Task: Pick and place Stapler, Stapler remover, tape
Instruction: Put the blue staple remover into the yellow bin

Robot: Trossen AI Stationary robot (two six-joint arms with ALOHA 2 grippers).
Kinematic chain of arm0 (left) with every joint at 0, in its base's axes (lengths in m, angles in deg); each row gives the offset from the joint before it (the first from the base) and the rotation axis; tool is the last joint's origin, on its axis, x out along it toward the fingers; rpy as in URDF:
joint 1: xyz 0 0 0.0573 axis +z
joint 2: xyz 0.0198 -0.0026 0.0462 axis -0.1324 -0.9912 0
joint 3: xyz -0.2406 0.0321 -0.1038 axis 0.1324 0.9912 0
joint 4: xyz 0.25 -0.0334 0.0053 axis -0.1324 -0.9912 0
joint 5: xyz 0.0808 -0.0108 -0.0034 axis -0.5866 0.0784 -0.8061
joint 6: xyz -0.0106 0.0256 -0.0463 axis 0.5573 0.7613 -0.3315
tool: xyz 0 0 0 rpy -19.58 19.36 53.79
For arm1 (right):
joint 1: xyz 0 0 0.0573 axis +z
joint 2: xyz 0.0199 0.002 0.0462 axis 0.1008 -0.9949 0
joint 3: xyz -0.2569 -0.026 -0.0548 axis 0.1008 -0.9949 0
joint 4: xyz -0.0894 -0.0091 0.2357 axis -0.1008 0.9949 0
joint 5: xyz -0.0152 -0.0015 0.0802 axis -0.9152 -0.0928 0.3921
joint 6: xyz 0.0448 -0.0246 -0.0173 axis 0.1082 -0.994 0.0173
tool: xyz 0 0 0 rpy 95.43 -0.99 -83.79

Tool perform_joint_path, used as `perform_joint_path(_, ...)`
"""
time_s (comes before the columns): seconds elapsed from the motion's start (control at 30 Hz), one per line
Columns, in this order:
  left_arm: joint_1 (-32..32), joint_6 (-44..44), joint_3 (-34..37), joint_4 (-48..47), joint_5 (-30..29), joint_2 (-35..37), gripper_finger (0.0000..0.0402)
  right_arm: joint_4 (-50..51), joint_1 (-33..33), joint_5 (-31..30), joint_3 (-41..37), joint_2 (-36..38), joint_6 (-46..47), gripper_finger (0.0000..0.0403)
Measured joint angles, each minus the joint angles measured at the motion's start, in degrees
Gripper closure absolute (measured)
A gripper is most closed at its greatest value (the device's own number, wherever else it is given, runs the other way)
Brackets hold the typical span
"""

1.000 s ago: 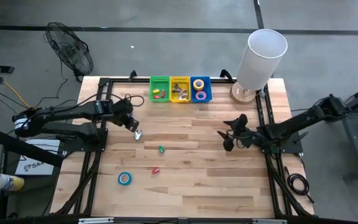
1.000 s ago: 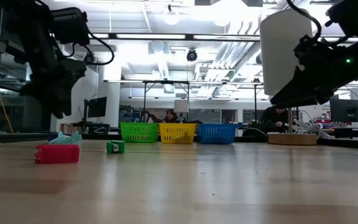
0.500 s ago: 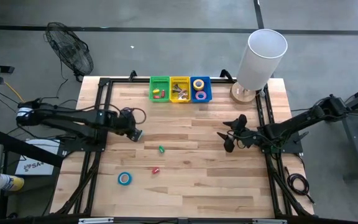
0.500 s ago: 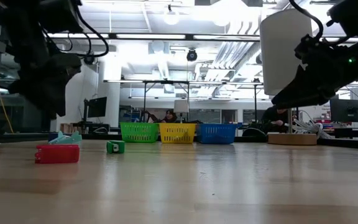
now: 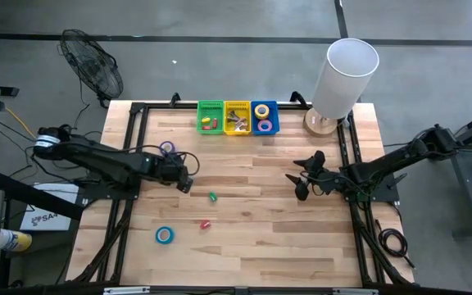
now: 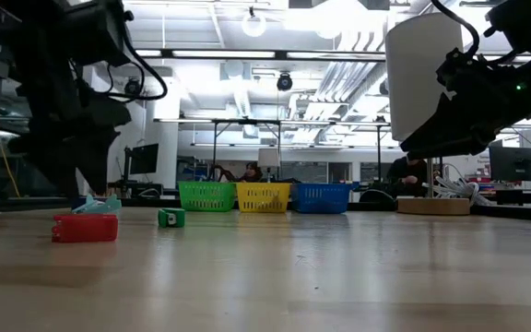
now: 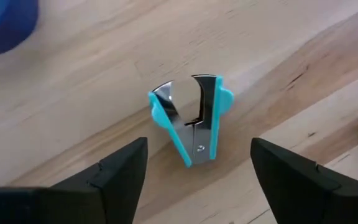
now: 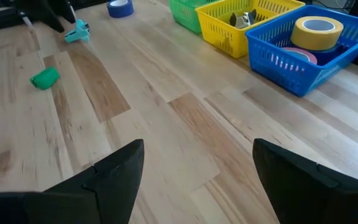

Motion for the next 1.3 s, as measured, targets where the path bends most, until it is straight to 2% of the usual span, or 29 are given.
perform_joint_path(0.33,0.12,-2.13,0.0,3.27,-2.68,-9.0,0.012,-0.32,0.0,0.01,0.0,0.0,0.02,0.0111)
perform_joint_path(0.5,0.05,-3.37,-0.15,3.76,-4.59,-10.94,0.0132,-0.32,0.0,0.03,0.0,0.0,0.04,0.0111)
perform_joint_path(1.1,0.12,0.44,-0.02,5.54,-5.82,-11.18,0.0275,-0.28,0.0,0.01,0.0,-0.04,0.46,0.0111)
perform_joint_path(1.3,0.16,4.87,-0.69,6.29,-6.35,-11.33,0.0299,-0.27,0.0,0.01,0.0,-0.04,0.48,0.0111)
